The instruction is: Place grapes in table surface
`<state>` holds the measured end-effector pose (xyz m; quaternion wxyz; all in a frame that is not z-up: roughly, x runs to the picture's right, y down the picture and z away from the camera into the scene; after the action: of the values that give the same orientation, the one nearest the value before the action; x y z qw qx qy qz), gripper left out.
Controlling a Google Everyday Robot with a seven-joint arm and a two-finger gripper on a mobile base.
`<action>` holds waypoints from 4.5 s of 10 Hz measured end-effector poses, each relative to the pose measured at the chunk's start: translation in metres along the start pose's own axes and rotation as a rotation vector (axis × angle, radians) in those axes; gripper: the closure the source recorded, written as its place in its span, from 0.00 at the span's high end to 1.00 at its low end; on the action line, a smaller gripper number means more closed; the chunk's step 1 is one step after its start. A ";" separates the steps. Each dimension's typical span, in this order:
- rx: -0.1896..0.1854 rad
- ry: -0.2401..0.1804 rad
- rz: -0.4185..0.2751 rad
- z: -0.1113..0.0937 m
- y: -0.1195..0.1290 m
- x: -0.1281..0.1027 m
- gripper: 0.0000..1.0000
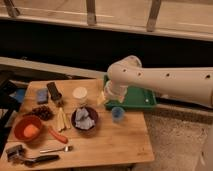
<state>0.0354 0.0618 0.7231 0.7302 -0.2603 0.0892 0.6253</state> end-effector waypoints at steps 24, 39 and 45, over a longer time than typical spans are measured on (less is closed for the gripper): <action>-0.022 -0.041 -0.265 0.034 0.194 -0.071 0.72; -0.112 0.032 -0.428 0.146 0.380 -0.078 0.72; -0.070 0.068 -0.430 0.174 0.384 -0.101 0.72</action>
<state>-0.3871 0.0916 0.8140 0.8339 -0.3193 0.0345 0.4488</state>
